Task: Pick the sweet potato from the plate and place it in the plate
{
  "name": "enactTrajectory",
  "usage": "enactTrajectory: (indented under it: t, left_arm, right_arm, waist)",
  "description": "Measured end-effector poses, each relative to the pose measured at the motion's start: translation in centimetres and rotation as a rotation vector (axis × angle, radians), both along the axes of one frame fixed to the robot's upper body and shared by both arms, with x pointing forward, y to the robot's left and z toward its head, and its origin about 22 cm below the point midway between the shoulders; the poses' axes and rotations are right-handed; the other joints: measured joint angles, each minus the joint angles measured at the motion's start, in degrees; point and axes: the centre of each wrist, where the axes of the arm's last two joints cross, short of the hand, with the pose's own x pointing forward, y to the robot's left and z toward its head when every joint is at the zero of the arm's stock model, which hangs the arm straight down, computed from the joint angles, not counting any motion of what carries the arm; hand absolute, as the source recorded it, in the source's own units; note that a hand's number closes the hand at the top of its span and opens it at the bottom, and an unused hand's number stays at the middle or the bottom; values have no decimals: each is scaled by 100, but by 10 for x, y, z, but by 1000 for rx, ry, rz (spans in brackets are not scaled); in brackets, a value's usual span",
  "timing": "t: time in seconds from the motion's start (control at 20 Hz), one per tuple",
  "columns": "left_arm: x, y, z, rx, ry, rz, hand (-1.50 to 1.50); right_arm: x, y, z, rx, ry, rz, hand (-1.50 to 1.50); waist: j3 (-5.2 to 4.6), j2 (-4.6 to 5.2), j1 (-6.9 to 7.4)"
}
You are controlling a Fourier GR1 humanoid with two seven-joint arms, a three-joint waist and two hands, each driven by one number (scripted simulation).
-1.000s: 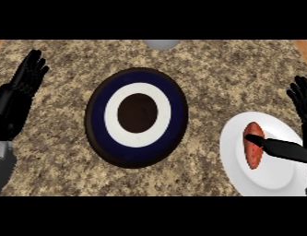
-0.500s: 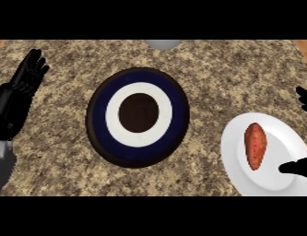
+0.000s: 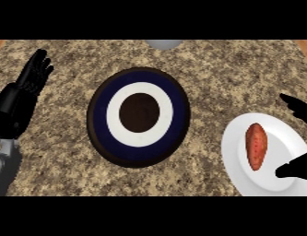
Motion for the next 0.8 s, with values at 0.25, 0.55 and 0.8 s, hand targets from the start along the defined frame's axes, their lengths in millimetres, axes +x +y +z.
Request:
enactTrajectory:
  t: [0.25,0.55,0.8]
  left_arm:
    - [4,-2,2,-4,-11,-2,0]
    - [-1,1,3,-4,-3,-4,0]
    - [0,2,-5,-5,-2,-6,0]
  right_arm:
    - [7,0,-16,-79,67,-21,-150]
    - [13,-1,-42,-113,145,-34,-150]
    - [14,6,-66,-108,171,-23,-150]
  waist:
    - [2,3,-2]
    - [4,1,1]
    - [4,2,-3]
